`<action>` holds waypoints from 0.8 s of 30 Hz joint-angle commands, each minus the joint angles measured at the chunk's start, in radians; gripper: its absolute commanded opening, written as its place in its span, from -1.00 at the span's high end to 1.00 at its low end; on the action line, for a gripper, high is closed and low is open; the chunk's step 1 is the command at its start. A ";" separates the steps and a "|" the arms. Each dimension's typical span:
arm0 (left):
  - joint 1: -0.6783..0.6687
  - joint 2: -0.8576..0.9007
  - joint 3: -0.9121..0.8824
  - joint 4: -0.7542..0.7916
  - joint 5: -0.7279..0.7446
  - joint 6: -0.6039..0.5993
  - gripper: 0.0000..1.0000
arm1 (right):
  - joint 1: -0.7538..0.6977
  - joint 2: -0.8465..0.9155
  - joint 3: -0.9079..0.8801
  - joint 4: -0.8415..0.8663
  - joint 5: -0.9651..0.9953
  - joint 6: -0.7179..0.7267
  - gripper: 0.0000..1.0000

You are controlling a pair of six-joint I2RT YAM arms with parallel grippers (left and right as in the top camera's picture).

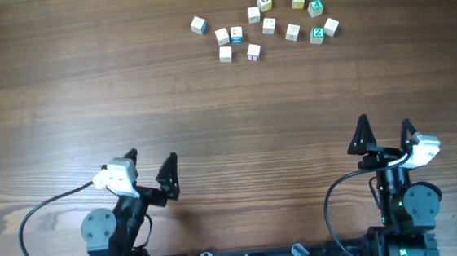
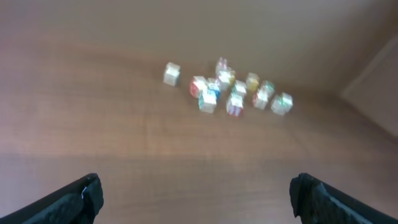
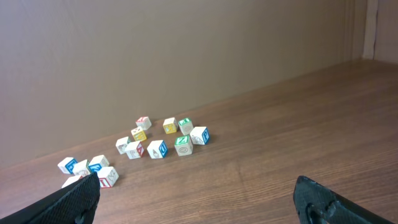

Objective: Form a horizontal line
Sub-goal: 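Reach the left gripper forward toward the block cluster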

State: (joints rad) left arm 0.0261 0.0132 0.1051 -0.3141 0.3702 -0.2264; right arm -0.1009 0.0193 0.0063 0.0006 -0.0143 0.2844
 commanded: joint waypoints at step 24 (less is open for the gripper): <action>-0.003 0.302 0.488 -0.398 0.183 -0.021 -1.00 | 0.003 -0.005 -0.001 0.005 0.010 0.007 -1.00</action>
State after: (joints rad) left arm 0.0261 0.3096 0.5774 -0.6910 0.4774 -0.2459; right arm -0.1009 0.0193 0.0063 0.0006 -0.0143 0.2844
